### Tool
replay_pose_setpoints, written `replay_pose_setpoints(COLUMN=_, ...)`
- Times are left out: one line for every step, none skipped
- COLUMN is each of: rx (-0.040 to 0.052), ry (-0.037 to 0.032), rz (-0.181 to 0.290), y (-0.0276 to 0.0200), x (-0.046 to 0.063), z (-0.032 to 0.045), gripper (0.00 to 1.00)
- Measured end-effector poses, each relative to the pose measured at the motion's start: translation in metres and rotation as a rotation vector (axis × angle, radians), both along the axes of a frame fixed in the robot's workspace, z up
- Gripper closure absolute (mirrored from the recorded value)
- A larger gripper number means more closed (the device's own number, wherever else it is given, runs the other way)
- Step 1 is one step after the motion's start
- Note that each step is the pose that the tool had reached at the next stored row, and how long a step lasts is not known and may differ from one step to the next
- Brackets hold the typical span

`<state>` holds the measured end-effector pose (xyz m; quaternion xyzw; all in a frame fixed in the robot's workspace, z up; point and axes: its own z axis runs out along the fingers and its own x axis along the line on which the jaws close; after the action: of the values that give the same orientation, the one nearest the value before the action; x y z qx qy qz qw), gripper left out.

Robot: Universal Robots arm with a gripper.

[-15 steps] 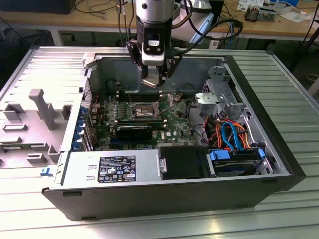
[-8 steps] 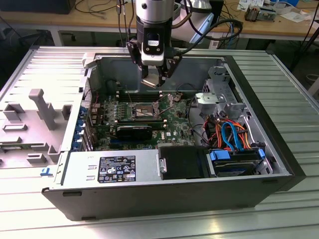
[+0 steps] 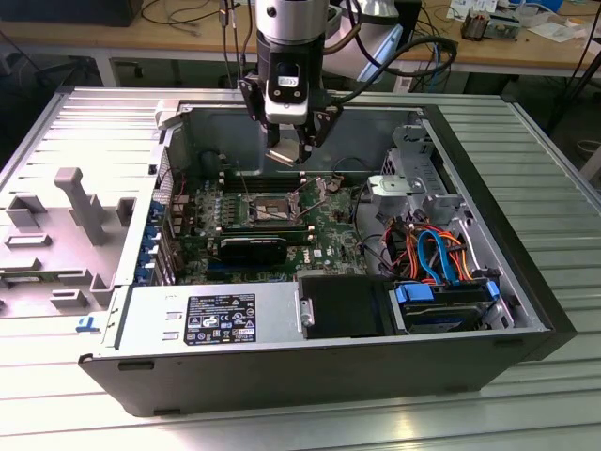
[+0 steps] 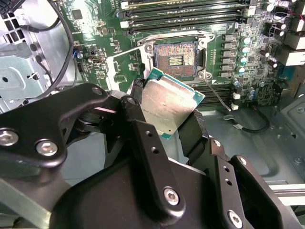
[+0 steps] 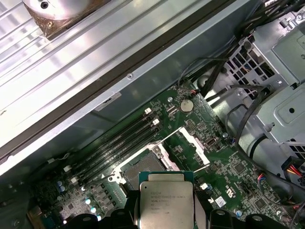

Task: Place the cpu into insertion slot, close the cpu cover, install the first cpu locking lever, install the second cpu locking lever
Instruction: 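Place the cpu into insertion slot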

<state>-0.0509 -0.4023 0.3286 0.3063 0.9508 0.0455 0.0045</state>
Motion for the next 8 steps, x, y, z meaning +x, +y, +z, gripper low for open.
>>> replay_pose_setpoints(rx=0.0000, ry=0.0000, rz=-0.002, y=0.0000, x=0.0000, z=0.0000, gripper=0.45)
replay_pose_setpoints(rx=0.0000, ry=0.0000, rz=-0.003, y=0.0000, x=0.0000, z=0.0000, gripper=0.45)
replay_pose_setpoints(rx=0.0000, ry=0.0000, rz=-0.005, y=0.0000, x=0.0000, z=-0.0001, gripper=0.45)
replay_pose_setpoints(rx=0.0000, ry=-0.0001, rz=-0.007, y=0.0000, x=0.0000, z=-0.0001, gripper=0.45)
replay_pose_setpoints(rx=0.0000, ry=-0.0001, rz=-0.008, y=0.0000, x=0.0000, z=-0.0001, gripper=0.45)
replay_pose_setpoints(rx=0.0000, ry=0.0000, rz=-0.010, y=0.0000, x=0.0000, z=-0.0001, gripper=0.45)
replay_pose_setpoints(rx=0.0000, ry=0.0000, rz=-0.012, y=0.0000, x=0.0000, z=-0.0001, gripper=0.45)
replay_pose_setpoints(rx=-0.0001, ry=0.0000, rz=-0.013, y=0.0000, x=0.0000, z=-0.0002, gripper=0.45)
